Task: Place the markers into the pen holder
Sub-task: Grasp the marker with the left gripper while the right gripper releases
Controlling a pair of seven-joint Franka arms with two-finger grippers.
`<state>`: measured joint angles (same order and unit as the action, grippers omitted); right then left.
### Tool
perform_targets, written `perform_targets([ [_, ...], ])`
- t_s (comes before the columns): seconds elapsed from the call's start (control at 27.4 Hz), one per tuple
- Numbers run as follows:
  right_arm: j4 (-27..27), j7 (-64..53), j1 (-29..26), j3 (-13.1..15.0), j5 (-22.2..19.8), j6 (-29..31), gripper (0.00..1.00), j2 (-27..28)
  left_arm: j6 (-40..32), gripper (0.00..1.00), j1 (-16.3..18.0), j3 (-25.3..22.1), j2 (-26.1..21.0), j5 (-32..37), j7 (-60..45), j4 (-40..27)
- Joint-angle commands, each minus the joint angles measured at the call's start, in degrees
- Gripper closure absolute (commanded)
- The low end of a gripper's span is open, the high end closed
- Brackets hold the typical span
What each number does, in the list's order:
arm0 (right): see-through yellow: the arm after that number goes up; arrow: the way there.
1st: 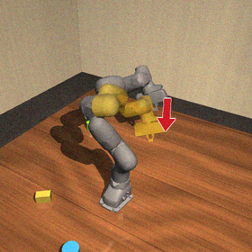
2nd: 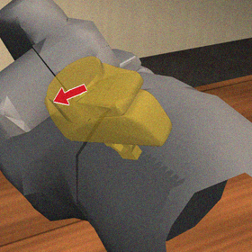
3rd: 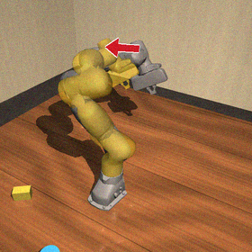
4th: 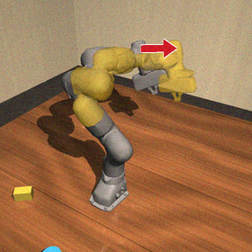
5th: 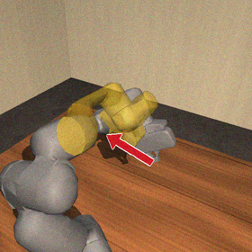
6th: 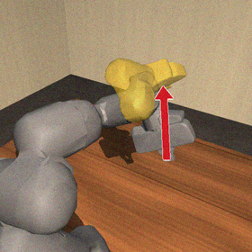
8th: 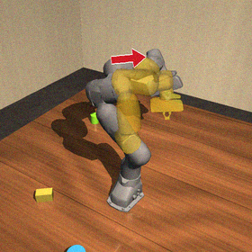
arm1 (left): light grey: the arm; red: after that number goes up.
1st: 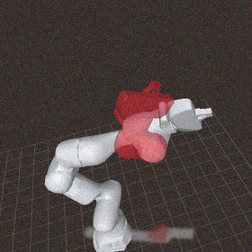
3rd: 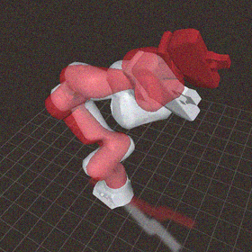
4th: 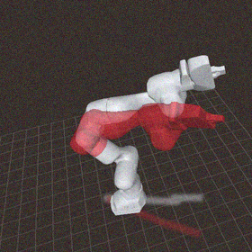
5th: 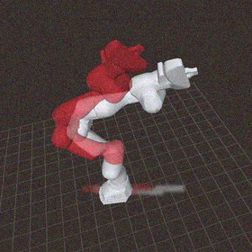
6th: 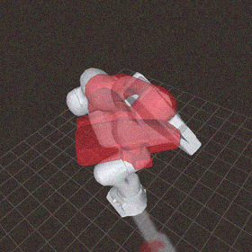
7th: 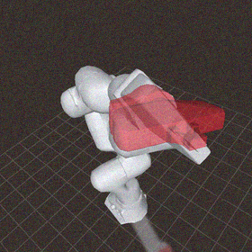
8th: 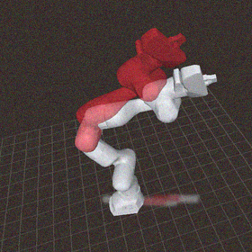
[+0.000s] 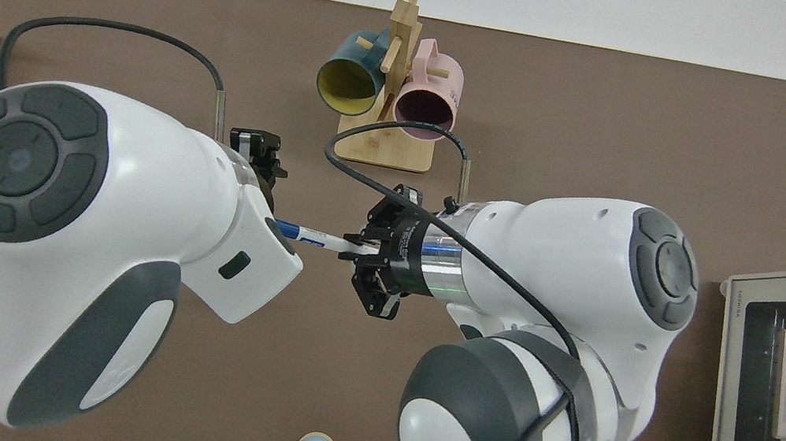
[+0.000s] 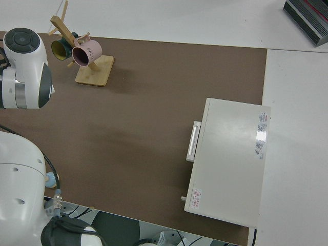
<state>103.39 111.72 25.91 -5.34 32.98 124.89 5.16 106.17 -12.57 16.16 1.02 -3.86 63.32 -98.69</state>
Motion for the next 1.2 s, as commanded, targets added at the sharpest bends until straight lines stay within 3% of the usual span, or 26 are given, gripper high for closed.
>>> perform_targets([
  [0.0, 0.3, 0.8, 0.4, 0.2, 1.4, 1.5, 1.00, -0.1, 0.3, 0.45, -1.0, 0.2, -0.7, 0.1, -1.5, 0.9],
  [0.07, 0.3, 0.6, 0.4, 0.2, 1.4, 1.5, 1.00, 0.0, 0.3, 0.59, -1.2, 0.1, -0.7, 0.1, -1.5, 0.8],
  [0.22, 0.3, 0.5, 0.3, 0.2, 1.4, 1.5, 1.00, 0.0, 0.3, 1.00, -1.7, 0.1, -0.7, 0.1, -1.6, 0.9],
  [0.58, 0.3, -0.7, 0.2, 0.2, 0.6, 1.4, 1.00, 0.0, 0.2, 1.00, -1.5, 0.1, -0.7, 0.0, -1.7, 0.9],
  [0.62, 0.3, -2.1, 0.2, 0.2, 0.2, 1.2, 0.90, -0.1, 0.1, 1.00, -1.4, 0.1, -0.7, 0.0, -1.7, 0.9],
  [0.66, 0.3, -4.0, 0.3, 0.2, 0.2, 0.9, 0.60, -0.2, 0.0, 1.00, -1.3, 0.1, -0.7, 0.0, -1.7, 0.9],
  [0.69, 0.3, -5.8, 0.3, 0.2, 0.2, 0.8, 0.22, -0.3, 0.0, 1.00, -1.3, 0.1, -0.7, 0.0, -1.7, 0.9],
  [0.73, 0.2, -7.5, 0.2, 0.3, 0.0, 0.4, 0.00, -0.4, -0.4, 1.00, -1.1, 0.1, -0.7, 0.0, -1.7, 0.9],
  [0.84, 0.4, -11.4, -0.3, 0.8, -3.3, -1.4, 0.00, -1.1, -1.1, 1.00, -0.6, -0.3, -0.7, 0.0, -1.6, 0.9],
  [1.02, 0.2, -22.2, -1.5, 1.2, -16.2, -5.9, 0.00, -2.4, -3.3, 1.00, 1.6, -0.7, -0.5, 0.1, -1.5, 0.7],
  [1.17, 0.2, -39.2, -5.2, 1.2, -24.3, -11.1, 0.00, -4.3, -3.9, 1.00, 4.2, -0.9, -0.5, 1.7, -0.7, 0.8],
])
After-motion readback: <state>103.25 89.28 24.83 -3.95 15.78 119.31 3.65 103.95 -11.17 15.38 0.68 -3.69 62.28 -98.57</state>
